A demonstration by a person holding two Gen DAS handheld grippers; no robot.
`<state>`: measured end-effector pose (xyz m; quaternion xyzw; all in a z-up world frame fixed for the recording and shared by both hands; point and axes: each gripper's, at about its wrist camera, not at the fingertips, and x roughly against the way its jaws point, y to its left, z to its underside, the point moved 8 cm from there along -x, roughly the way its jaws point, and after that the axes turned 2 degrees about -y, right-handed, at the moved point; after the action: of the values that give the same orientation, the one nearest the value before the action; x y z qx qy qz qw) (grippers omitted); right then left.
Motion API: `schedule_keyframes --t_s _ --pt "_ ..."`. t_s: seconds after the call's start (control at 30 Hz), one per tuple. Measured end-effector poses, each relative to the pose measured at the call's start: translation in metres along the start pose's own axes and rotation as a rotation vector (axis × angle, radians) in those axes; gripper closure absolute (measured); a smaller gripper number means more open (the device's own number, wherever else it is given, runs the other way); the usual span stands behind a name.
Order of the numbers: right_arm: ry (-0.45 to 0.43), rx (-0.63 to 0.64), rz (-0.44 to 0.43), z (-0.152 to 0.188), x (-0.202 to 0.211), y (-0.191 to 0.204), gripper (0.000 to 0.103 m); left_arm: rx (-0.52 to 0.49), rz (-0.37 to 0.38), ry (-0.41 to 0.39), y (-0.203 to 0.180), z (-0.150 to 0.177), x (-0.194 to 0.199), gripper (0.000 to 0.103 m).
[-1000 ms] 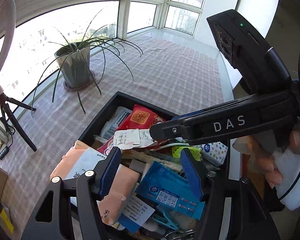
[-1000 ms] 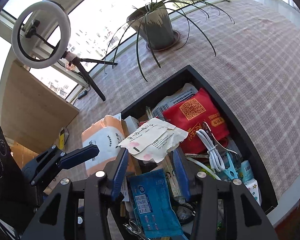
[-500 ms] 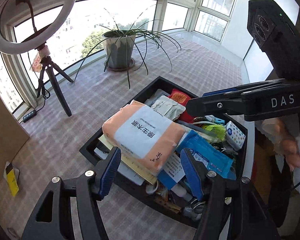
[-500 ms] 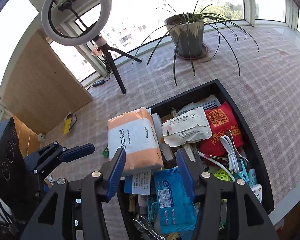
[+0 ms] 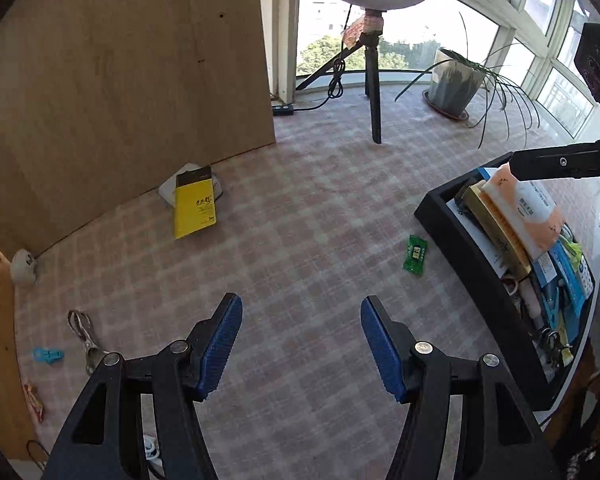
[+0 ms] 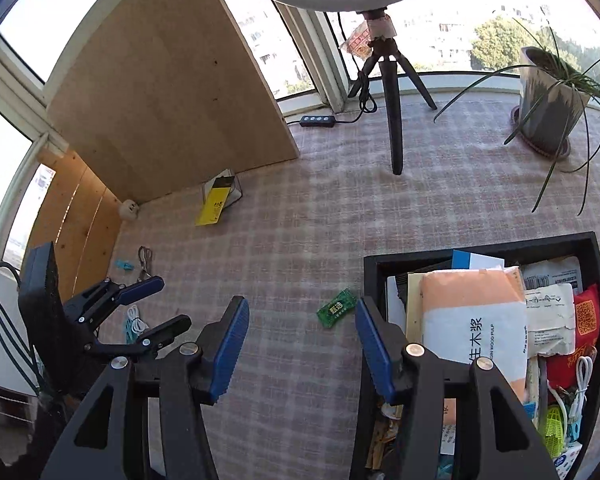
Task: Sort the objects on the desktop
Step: 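Move the right tool to the yellow card package and the left tool to the metal clip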
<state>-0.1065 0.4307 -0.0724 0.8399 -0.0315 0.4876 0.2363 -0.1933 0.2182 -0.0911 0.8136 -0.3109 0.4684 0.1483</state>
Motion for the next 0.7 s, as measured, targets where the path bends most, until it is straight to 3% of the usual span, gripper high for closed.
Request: schedule_keyframes --t_s 0.33,0.57,0.7 --pt "0.130 0.059 -0.062 -0.040 -0.091 0.078 0.051 0.252 -0.181 0.086 0.156 0.043 0.002 0.037" --pt "0.248 0.064 -0.054 -0.068 -0.168 0.130 0.051 0.315 -0.225 0.162 0.208 0.057 -0.018 0.037" --pt "0.277 0.049 0.021 -0.079 -0.212 0.137 0.051 0.370 -0.212 0.189 0.226 0.062 -0.031 0.037"
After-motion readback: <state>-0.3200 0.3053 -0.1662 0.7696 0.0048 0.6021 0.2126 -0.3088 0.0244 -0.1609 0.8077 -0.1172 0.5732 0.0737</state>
